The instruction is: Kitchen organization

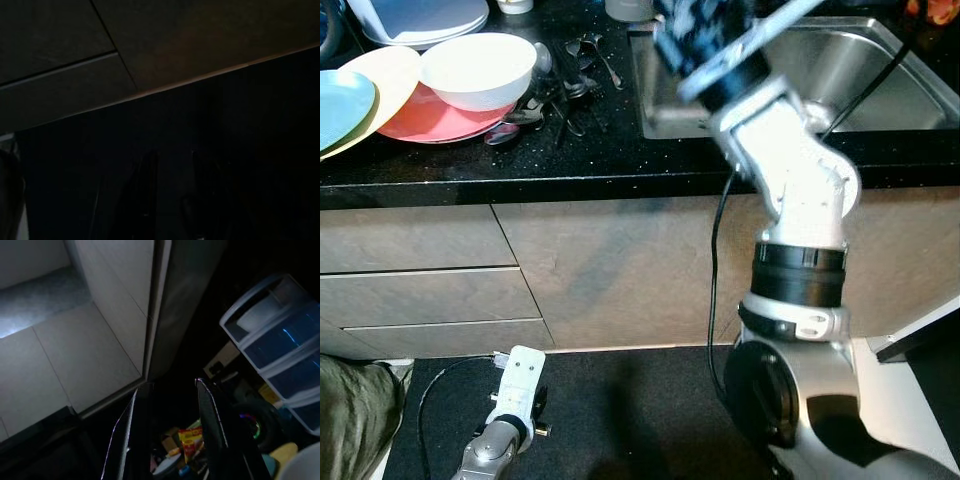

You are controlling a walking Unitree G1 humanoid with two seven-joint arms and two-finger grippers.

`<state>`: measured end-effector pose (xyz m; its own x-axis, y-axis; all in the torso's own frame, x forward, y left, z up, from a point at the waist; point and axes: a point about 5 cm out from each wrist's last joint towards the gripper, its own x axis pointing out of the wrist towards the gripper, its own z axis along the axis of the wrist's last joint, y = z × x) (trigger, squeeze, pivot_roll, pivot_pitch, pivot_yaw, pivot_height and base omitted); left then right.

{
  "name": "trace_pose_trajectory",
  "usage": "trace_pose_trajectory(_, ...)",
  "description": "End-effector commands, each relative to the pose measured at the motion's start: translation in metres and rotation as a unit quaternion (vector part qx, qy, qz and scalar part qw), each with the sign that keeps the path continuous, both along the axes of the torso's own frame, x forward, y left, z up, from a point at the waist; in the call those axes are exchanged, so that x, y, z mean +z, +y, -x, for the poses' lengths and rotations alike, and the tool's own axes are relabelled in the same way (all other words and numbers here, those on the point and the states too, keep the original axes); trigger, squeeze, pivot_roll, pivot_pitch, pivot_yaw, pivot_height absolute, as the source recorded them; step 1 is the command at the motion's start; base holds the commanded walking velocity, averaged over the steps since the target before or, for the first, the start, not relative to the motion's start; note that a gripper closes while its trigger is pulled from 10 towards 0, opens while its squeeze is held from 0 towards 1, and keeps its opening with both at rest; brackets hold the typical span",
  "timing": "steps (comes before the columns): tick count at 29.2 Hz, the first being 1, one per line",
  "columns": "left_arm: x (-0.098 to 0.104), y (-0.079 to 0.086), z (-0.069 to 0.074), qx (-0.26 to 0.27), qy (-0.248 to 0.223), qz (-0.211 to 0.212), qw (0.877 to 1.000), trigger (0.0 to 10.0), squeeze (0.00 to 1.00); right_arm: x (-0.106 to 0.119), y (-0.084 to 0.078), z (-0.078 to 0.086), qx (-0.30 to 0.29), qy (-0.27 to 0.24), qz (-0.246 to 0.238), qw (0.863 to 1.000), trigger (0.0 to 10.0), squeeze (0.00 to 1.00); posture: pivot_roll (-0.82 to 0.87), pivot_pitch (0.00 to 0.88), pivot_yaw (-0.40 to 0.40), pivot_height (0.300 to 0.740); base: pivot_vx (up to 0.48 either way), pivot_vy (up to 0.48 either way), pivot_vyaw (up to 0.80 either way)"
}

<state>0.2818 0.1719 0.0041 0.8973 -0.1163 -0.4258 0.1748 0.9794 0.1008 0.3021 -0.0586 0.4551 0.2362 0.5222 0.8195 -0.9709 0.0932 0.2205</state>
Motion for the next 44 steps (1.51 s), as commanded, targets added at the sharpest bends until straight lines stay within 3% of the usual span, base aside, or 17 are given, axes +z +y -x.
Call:
trace_pose_trajectory(1, -0.012, 0.003, 0.012, 0.006, 0.029, -0.002, 1.0, 10.0, 0.0, 0.011, 0.001, 0.006, 0.009, -0.019, -0.014, 1.0, 10.0, 0.0, 0.04, 0.36, 0.037, 0.74, 0.0, 0.0, 0.0)
trace_pose_trajectory(7, -0.013, 0.003, 0.013, 0.005, 0.032, -0.002, 0.999, 10.0, 0.0, 0.022, -0.002, 0.009, -0.002, -0.034, -0.027, 0.999, 10.0, 0.0, 0.04, 0.362, 0.037, 0.74, 0.0, 0.0, 0.0)
trace_pose_trajectory(15, -0.013, 0.004, 0.014, 0.006, 0.033, -0.004, 0.999, 10.0, 0.0, 0.033, -0.024, 0.004, -0.03, -0.034, -0.069, 0.997, 10.0, 0.0, 0.04, 0.356, 0.038, 0.74, 0.0, 0.0, 0.0)
trace_pose_trajectory(19, -0.012, 0.004, 0.014, 0.006, 0.033, -0.004, 0.999, 10.0, 0.0, 0.04, -0.038, 0.007, -0.024, -0.041, -0.104, 0.993, 10.0, 0.0, 0.04, 0.352, 0.036, 0.74, 0.0, 0.0, 0.0)
trace_pose_trajectory(31, -0.012, 0.004, 0.014, 0.005, 0.033, -0.005, 0.999, 10.0, 0.0, 0.049, -0.055, 0.019, 0.007, -0.066, -0.158, 0.985, 10.0, 0.0, 0.04, 0.352, 0.036, 0.74, 0.0, 0.0, 0.0)
trace_pose_trajectory(36, -0.013, 0.006, 0.015, 0.005, 0.035, -0.007, 0.999, 10.0, 0.0, 0.045, -0.06, 0.023, 0.014, -0.071, -0.169, 0.983, 10.0, 0.0, 0.05, 0.342, 0.036, 0.74, 0.0, 0.0, 0.0)
trace_pose_trajectory(44, -0.014, 0.007, 0.018, 0.009, 0.035, -0.007, 0.999, 10.0, 0.0, 0.015, -0.062, 0.012, -0.018, -0.027, -0.138, 0.99, 10.0, 0.0, 0.06, 0.337, 0.023, 0.74, 0.0, 0.0, 0.0)
